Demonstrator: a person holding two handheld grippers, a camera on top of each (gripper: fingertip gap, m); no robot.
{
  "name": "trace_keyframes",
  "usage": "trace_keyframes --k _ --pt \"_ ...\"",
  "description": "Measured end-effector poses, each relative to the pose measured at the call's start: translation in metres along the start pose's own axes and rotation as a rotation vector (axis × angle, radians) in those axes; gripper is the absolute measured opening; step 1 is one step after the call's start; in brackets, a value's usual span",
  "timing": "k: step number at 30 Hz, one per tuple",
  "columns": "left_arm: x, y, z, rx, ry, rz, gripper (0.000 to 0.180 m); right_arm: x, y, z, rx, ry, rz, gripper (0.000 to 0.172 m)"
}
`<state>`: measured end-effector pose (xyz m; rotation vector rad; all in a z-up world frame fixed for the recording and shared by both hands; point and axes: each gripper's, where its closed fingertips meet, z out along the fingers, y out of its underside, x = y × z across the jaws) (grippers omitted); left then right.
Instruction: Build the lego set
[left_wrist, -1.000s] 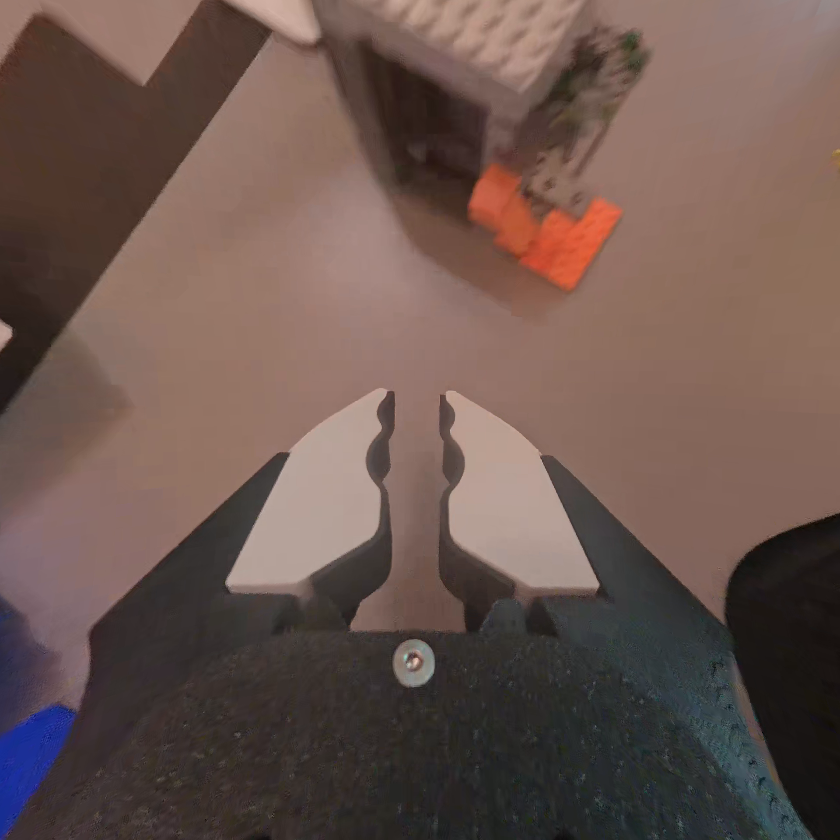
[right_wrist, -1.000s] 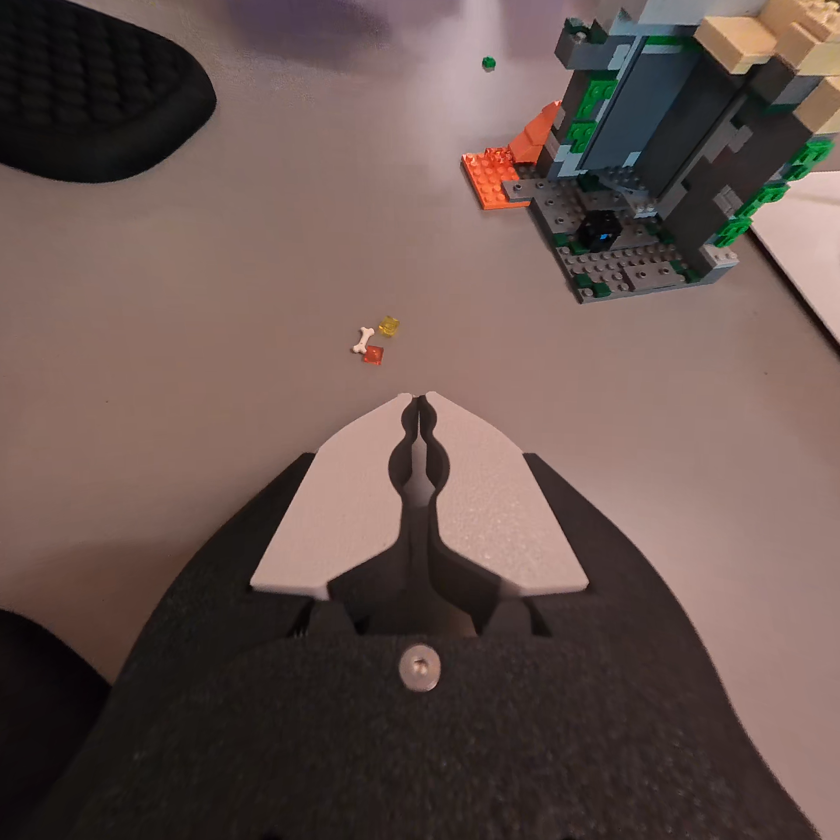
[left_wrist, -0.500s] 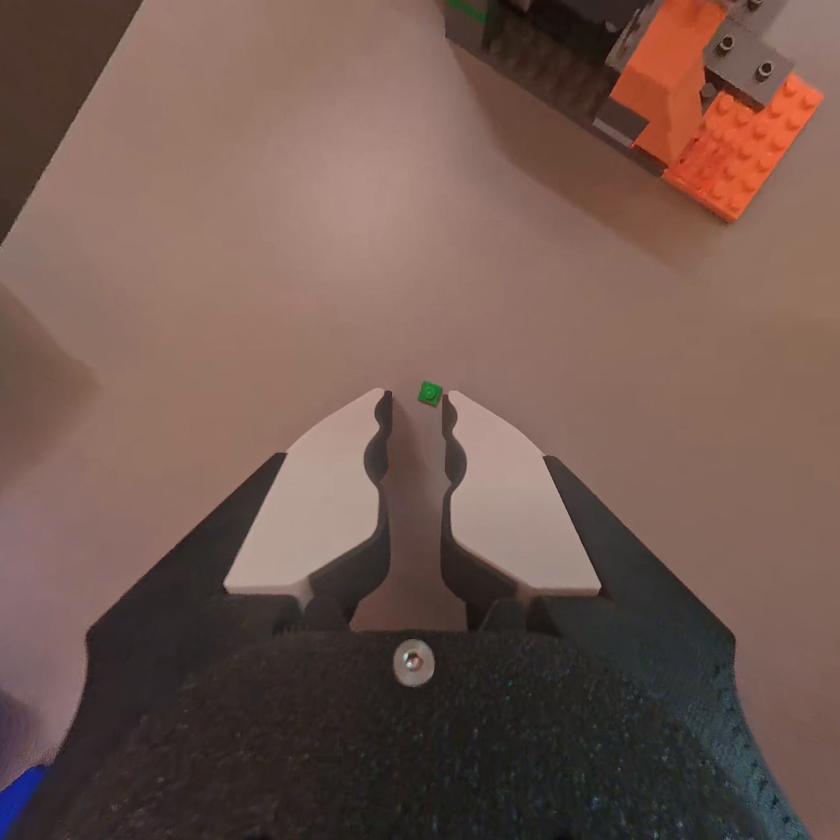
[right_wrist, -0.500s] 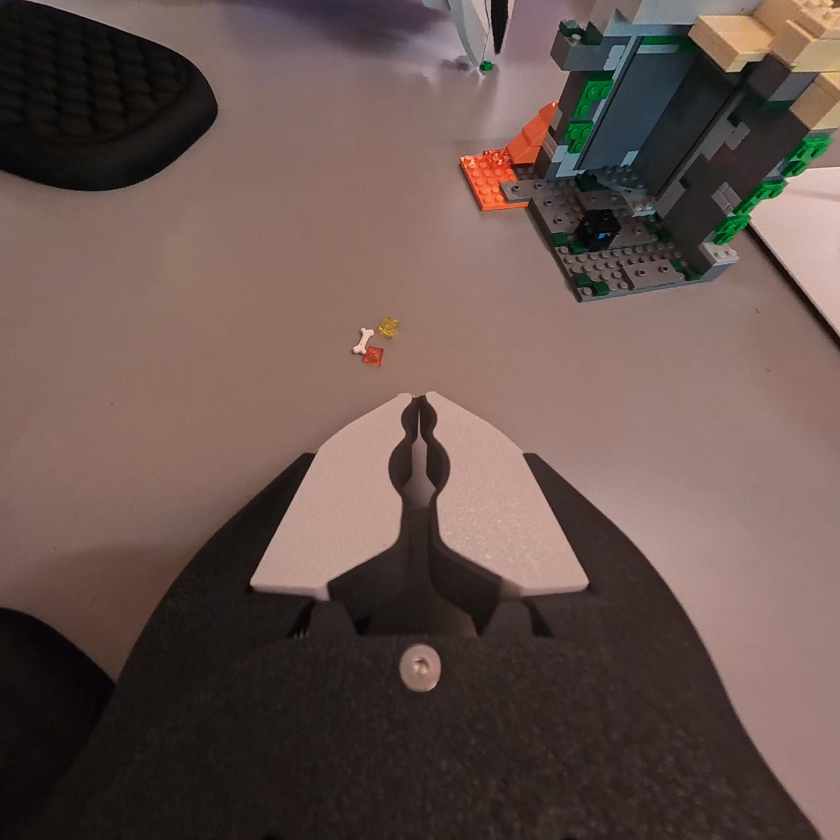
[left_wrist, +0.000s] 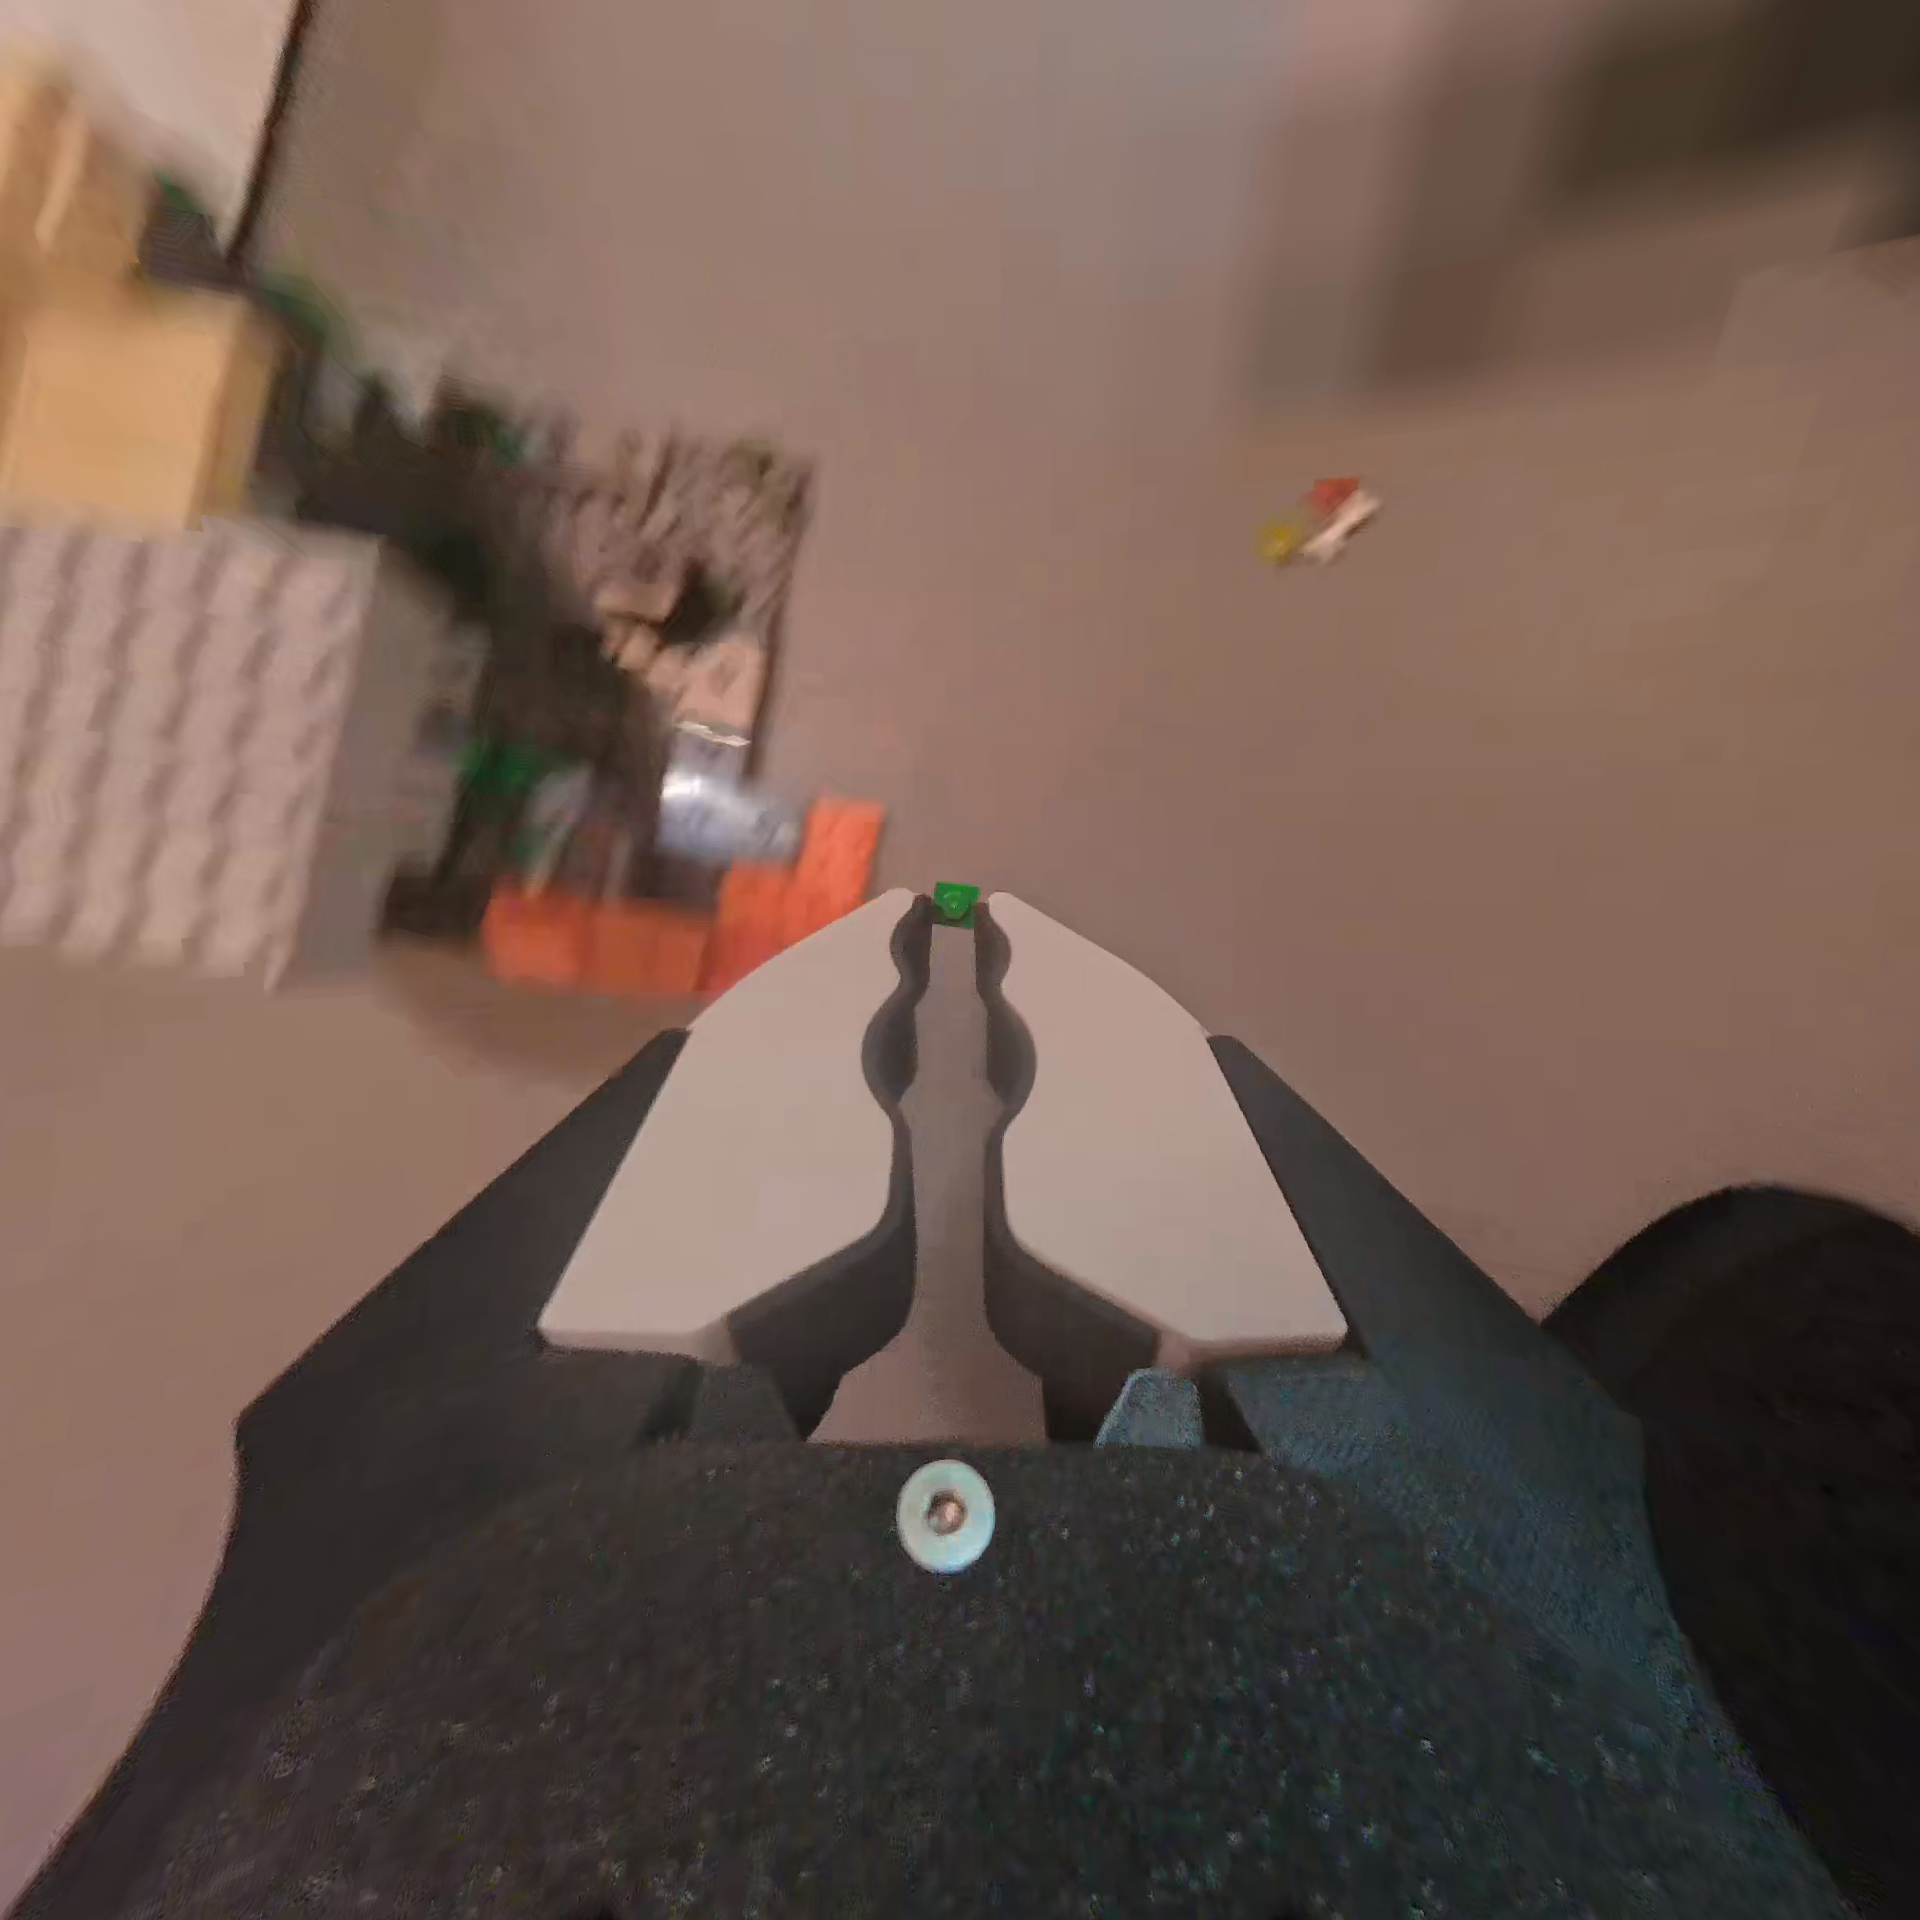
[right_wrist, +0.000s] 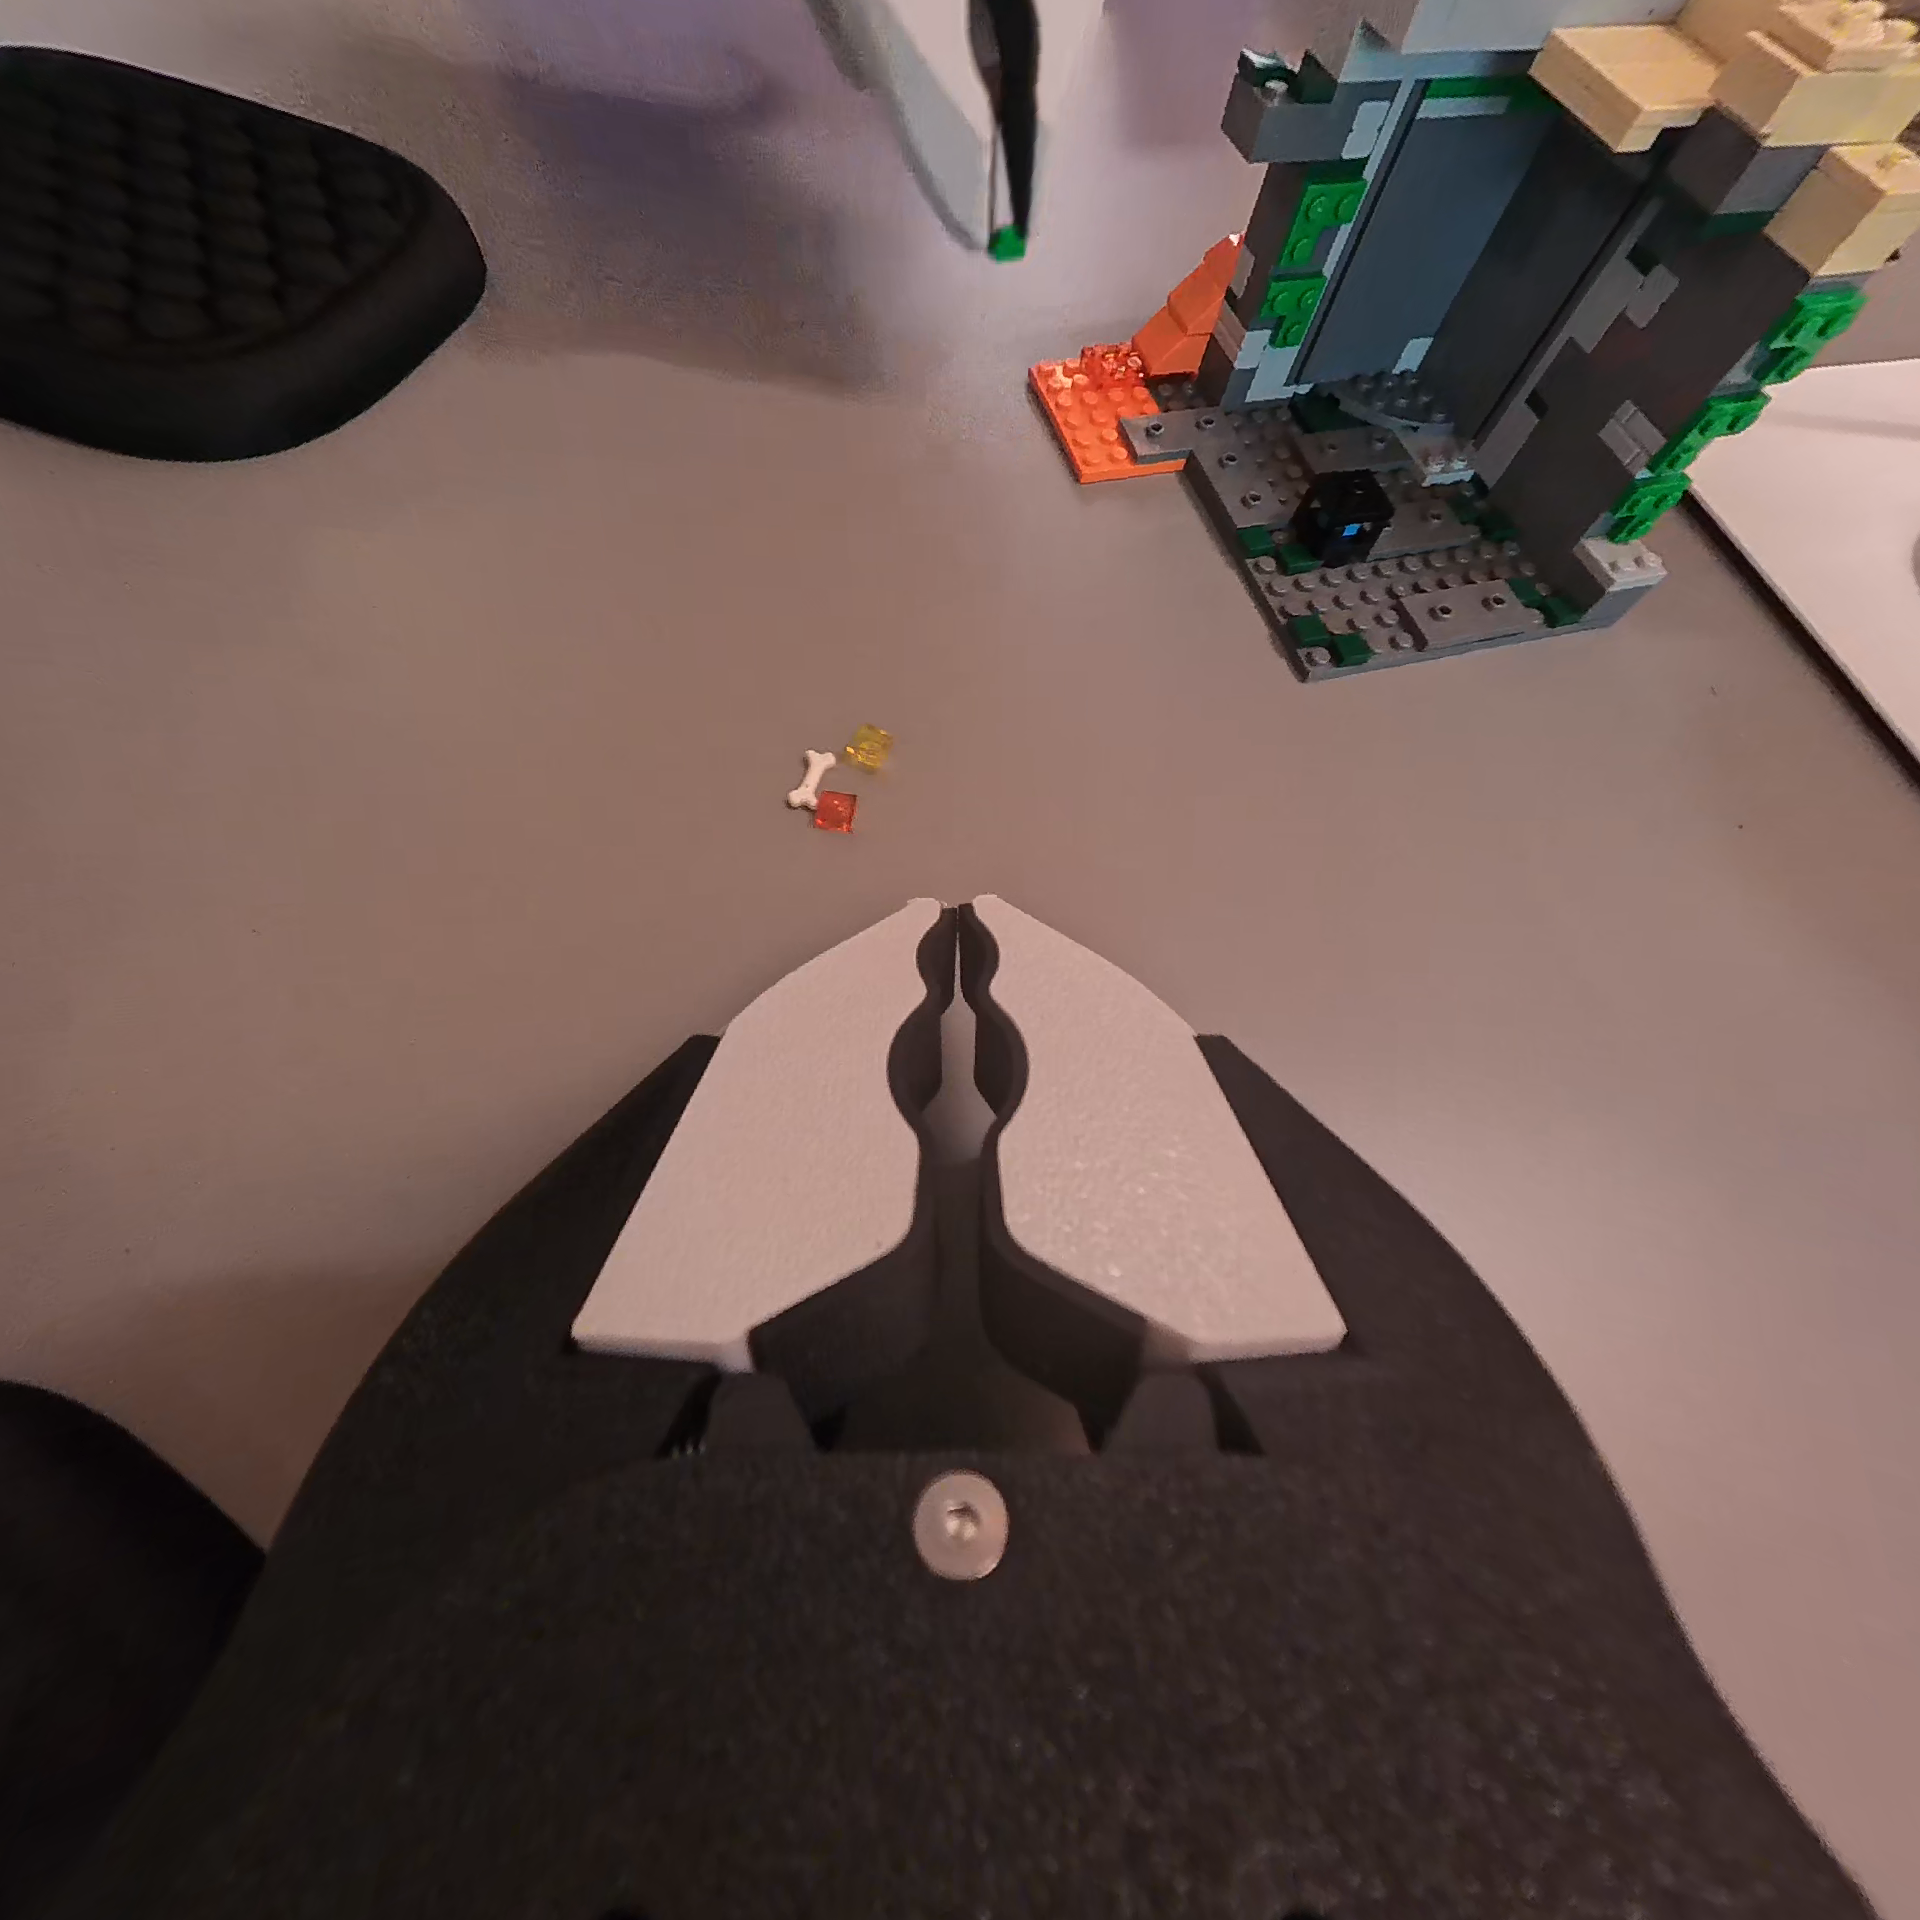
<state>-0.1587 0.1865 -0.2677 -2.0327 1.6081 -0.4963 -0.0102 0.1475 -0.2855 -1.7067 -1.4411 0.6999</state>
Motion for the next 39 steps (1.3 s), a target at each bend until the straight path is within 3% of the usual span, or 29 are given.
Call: trace_keyframes --k 7,16,24,30,39 --pt "0.06 -0.07 0.066 0.019 0.152 0.158 0.008 0.004 0.01 -0.005 -0.037 -0.004 -0.006 0.0" --pt "0.074 -0.088 0.107 -0.038 0.21 0.193 0.01 0.003 0.016 -0.012 -0.045 -0.03 -0.013 0.002" --pt "0.073 -0.092 0.095 0.02 0.2 0.172 0.016 -0.004 0.017 -0.006 -0.098 -0.029 -0.032 0.01" --pt "0.076 -0.084 0.072 0.079 0.133 0.149 0.015 -0.01 0.017 0.005 -0.171 -0.032 -0.032 0.03" --pt "0.075 -0.054 0.052 0.127 0.061 0.084 0.015 -0.007 0.013 0.019 -0.283 -0.13 -0.047 0.02"
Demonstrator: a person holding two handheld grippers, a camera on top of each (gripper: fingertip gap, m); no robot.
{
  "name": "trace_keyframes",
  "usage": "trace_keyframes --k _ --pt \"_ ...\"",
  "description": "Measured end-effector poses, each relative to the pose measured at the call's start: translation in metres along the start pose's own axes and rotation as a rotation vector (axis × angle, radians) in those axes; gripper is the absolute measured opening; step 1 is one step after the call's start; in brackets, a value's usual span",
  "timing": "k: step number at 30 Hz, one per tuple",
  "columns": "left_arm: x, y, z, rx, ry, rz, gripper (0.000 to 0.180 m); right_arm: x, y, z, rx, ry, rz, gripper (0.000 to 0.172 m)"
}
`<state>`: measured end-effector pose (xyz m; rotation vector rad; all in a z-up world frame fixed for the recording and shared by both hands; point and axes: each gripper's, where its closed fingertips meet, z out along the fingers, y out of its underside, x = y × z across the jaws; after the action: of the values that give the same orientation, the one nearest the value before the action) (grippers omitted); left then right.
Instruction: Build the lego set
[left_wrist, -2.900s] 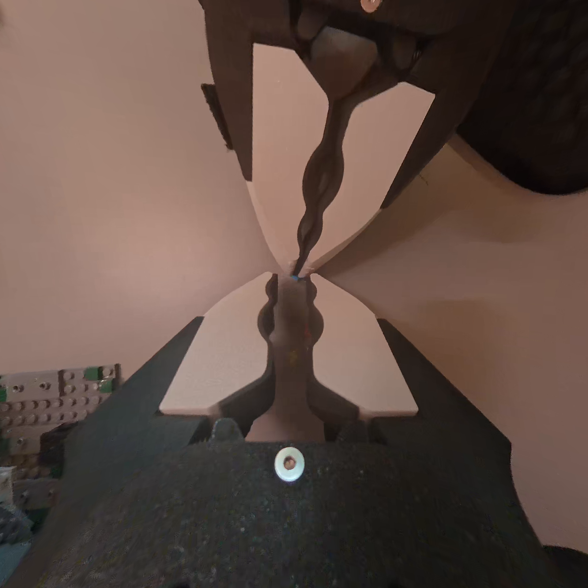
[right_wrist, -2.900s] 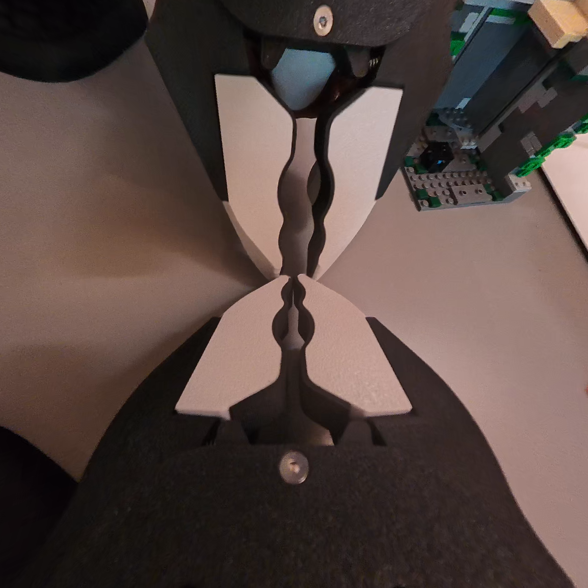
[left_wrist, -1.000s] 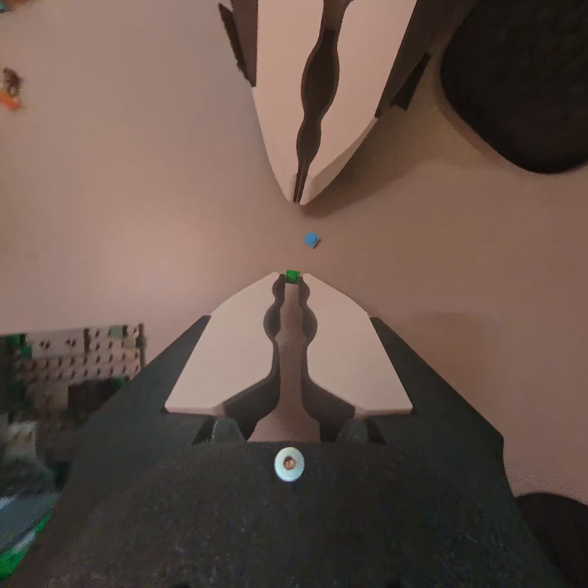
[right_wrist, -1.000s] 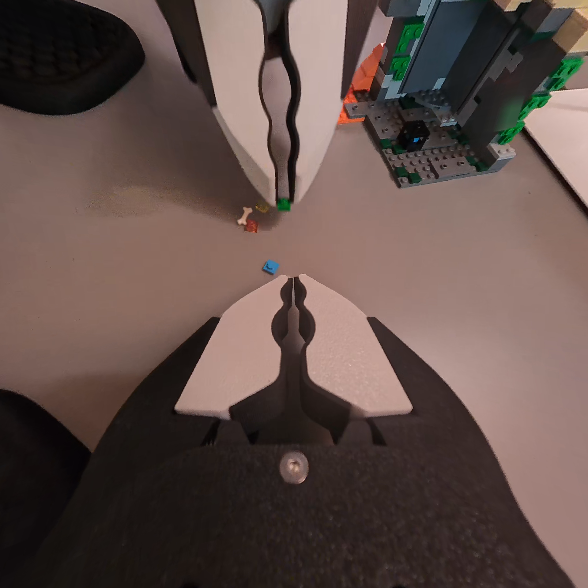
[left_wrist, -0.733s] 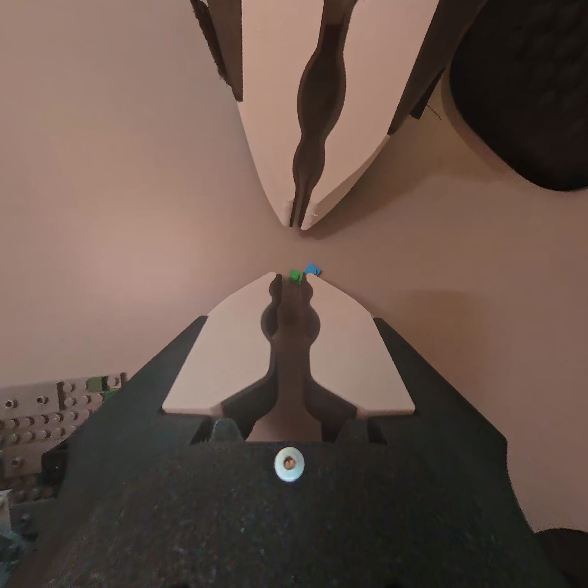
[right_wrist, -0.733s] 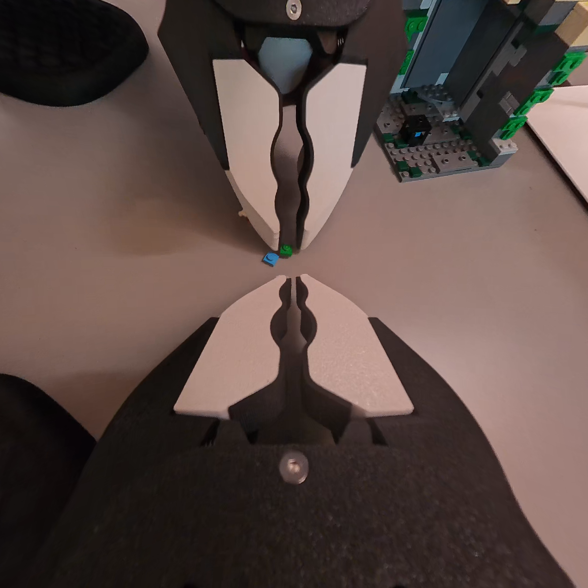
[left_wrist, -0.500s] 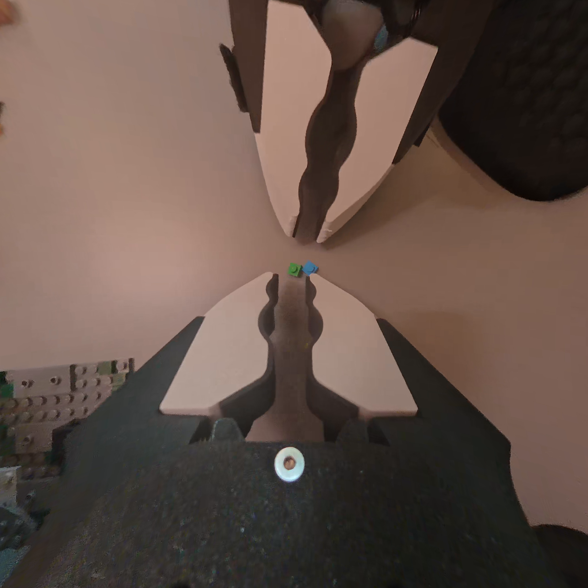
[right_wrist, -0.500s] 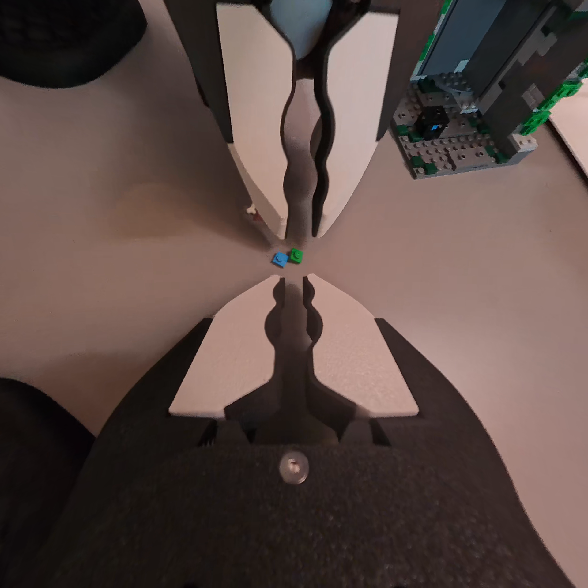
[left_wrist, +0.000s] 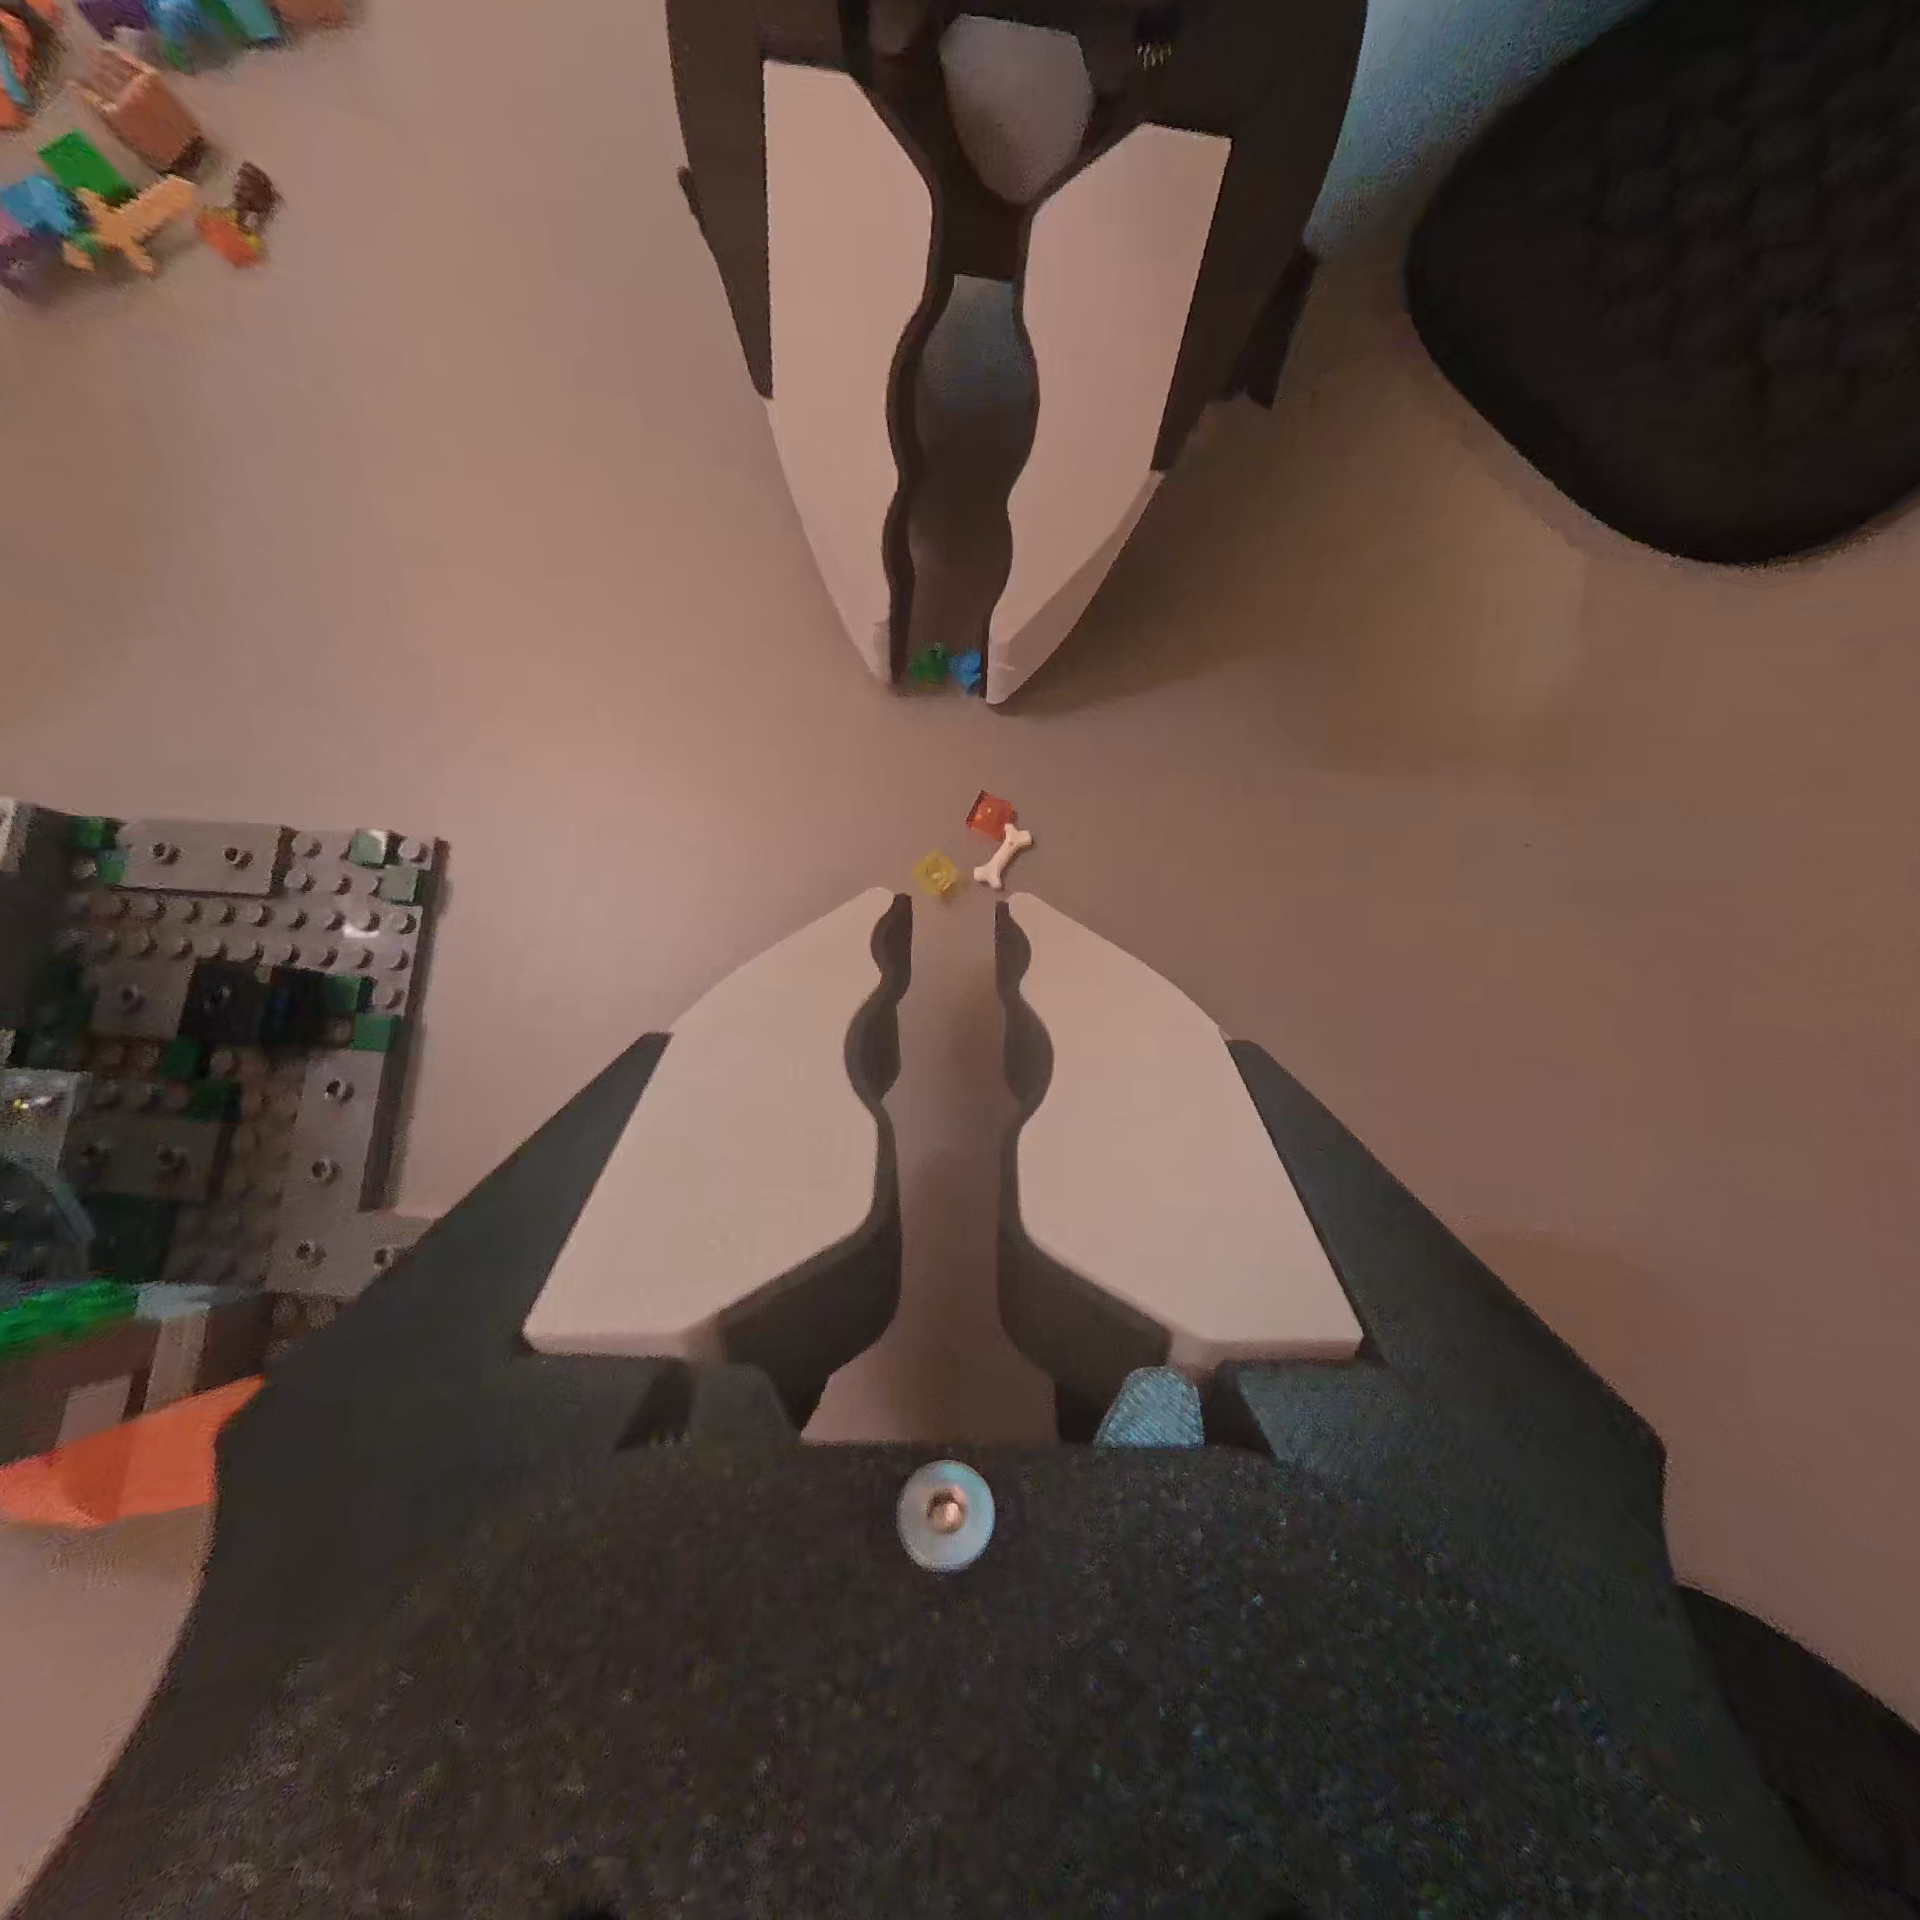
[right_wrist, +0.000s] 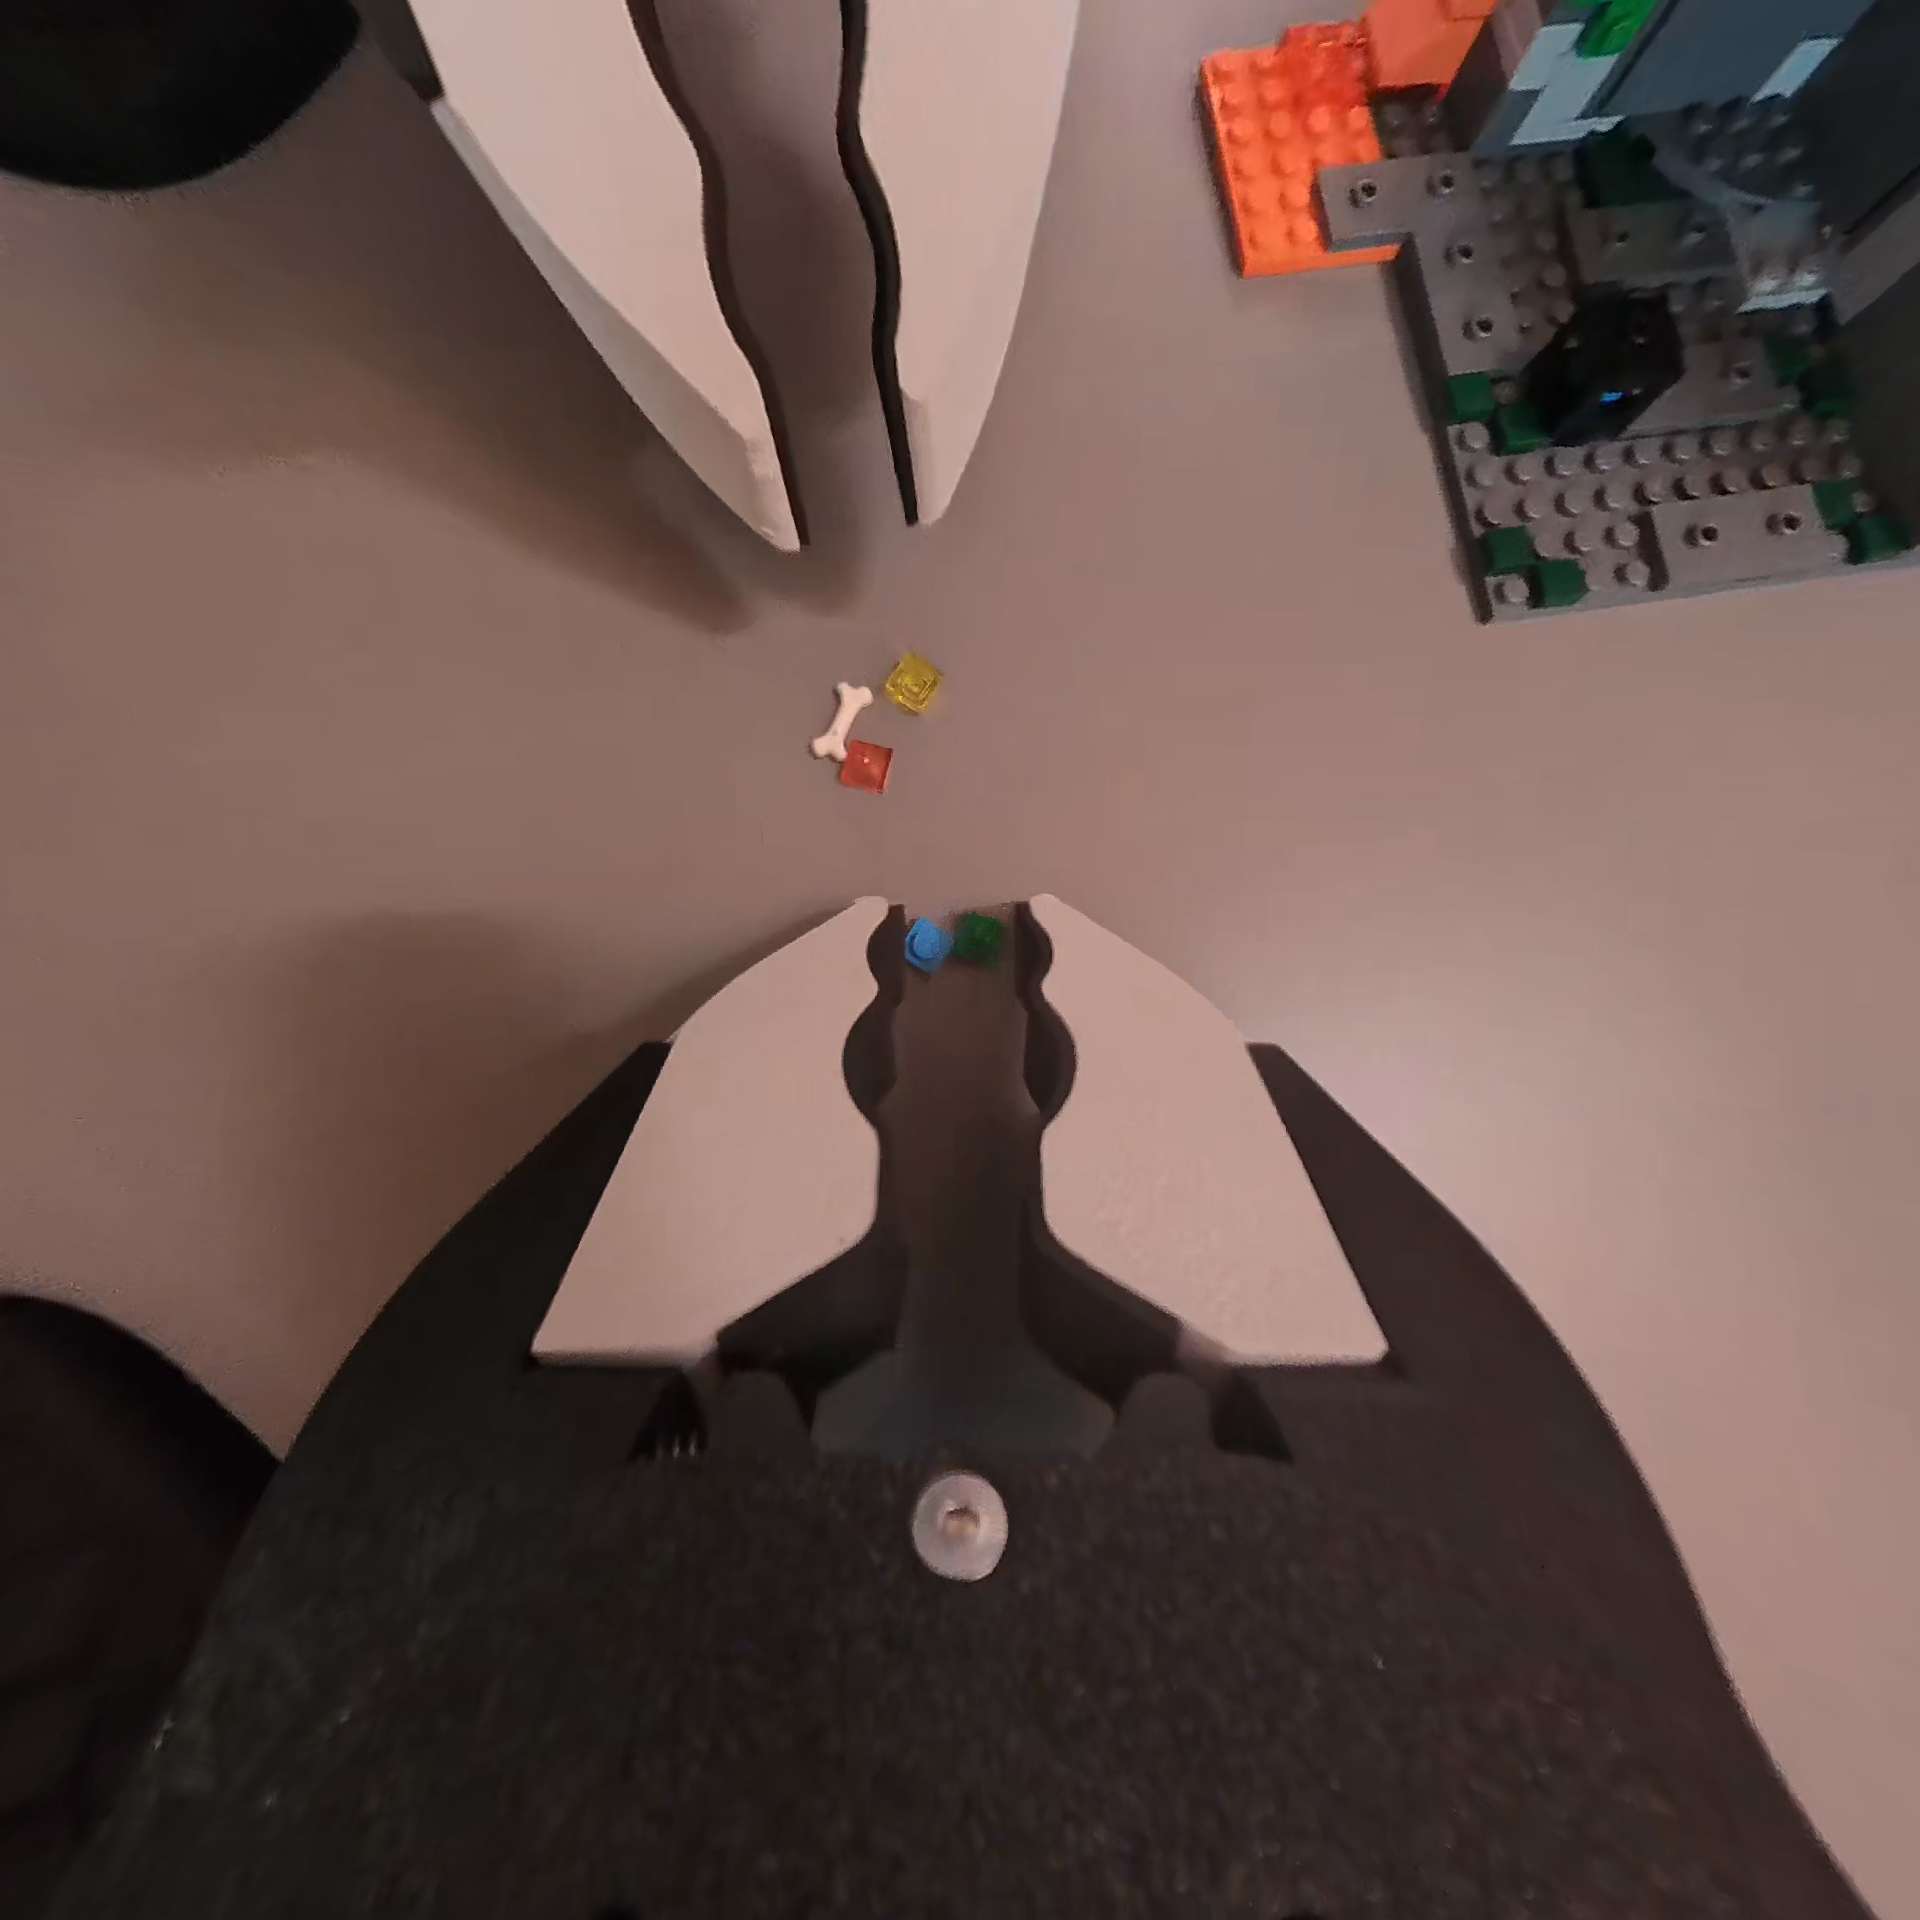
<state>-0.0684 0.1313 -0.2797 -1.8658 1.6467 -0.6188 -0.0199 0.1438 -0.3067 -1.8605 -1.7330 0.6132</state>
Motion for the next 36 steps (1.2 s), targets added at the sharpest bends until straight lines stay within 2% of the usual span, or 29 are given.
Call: trace_keyframes --k 3,9,13,16,20,31,36 --pt "-0.001 -0.002 -0.005 0.062 -0.027 -0.025 0.014 -0.003 -0.001 0.001 -0.028 -0.048 -0.008 0.01" --pt "0.002 -0.001 -0.007 0.135 -0.032 -0.046 0.012 -0.003 0.002 -0.001 -0.024 -0.067 0.025 0.0" --pt "0.006 -0.001 -0.008 0.152 -0.021 -0.04 0.012 -0.004 0.004 -0.008 -0.001 -0.06 0.052 0.017" --pt "0.009 -0.001 -0.009 0.16 -0.02 -0.028 0.012 -0.003 0.01 -0.012 -0.006 -0.021 0.08 0.024" --pt "0.01 -0.001 -0.011 0.17 -0.012 -0.027 0.012 -0.005 0.012 -0.013 -0.011 0.0 0.153 0.024" --pt "0.008 0.001 -0.015 0.192 -0.007 -0.04 0.012 -0.033 0.017 -0.017 -0.067 -0.066 0.111 0.023" --pt "0.009 0.001 -0.015 0.192 -0.005 -0.04 0.012 -0.031 0.011 -0.022 -0.015 -0.048 0.113 0.018"
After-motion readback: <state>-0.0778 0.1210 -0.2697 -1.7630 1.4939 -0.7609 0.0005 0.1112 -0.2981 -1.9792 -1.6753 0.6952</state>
